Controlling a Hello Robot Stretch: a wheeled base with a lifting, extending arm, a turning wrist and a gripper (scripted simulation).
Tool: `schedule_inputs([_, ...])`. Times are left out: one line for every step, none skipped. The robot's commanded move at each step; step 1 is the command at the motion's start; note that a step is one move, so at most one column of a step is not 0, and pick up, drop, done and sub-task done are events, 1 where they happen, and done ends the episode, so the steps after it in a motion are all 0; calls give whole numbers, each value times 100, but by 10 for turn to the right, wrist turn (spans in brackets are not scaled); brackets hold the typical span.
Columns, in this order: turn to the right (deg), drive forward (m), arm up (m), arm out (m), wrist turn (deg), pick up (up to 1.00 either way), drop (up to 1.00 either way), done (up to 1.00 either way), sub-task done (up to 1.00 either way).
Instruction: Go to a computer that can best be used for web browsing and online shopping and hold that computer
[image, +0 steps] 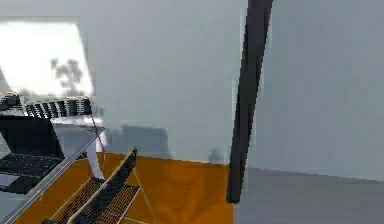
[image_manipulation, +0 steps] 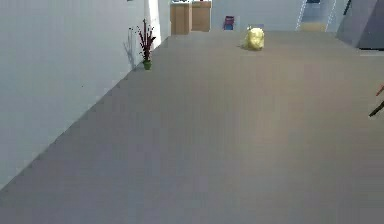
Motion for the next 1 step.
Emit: schedule_inputs([0, 95, 0, 0, 0, 0, 0, 0, 0])
